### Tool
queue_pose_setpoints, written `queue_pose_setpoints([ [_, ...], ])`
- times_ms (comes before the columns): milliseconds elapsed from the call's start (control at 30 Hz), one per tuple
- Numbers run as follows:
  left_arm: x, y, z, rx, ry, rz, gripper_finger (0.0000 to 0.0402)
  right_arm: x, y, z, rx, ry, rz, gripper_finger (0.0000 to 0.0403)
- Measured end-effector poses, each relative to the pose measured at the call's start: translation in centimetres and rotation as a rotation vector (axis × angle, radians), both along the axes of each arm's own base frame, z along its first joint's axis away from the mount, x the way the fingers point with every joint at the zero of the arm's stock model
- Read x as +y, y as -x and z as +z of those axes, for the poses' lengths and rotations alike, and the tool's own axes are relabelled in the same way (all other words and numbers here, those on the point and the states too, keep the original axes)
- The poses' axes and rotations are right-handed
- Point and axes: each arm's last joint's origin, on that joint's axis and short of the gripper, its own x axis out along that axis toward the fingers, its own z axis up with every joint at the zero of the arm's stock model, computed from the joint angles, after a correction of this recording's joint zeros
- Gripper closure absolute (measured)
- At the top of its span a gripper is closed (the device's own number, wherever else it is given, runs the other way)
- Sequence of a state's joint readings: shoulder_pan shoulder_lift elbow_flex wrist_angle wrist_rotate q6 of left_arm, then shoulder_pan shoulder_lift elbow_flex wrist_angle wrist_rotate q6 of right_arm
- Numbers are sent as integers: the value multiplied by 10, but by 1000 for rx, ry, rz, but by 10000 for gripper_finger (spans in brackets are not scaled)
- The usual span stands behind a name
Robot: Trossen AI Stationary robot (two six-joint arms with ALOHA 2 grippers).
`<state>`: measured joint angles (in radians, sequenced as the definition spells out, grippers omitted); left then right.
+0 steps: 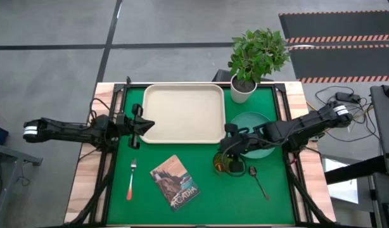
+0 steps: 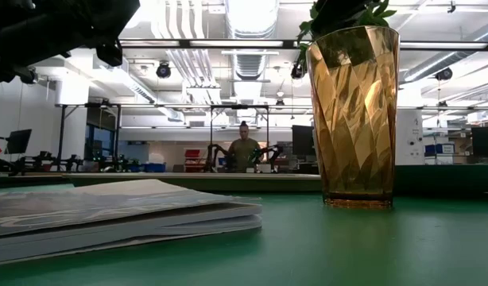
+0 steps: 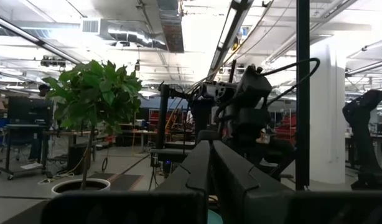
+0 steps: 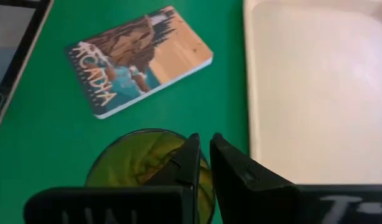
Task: Pick and place plate/cup/fork/spoon on tray
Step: Put the brown cup on the top of the tray
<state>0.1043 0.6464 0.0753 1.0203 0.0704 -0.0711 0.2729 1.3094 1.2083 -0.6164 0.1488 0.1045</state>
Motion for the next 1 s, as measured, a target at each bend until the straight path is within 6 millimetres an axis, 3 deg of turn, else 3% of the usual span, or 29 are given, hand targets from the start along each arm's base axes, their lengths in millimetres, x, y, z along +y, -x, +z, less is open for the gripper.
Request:
queue_pose_setpoints([
  [267, 0, 0, 0, 1, 0, 0, 402, -1, 4, 4, -7, -45, -46, 348],
  [667, 0, 0, -1, 9, 1, 0, 402, -1, 2, -7, 63, -48, -85, 213],
  [1000, 0, 0, -1, 11, 1, 0, 402, 1, -5, -21, 132, -49, -100, 202],
])
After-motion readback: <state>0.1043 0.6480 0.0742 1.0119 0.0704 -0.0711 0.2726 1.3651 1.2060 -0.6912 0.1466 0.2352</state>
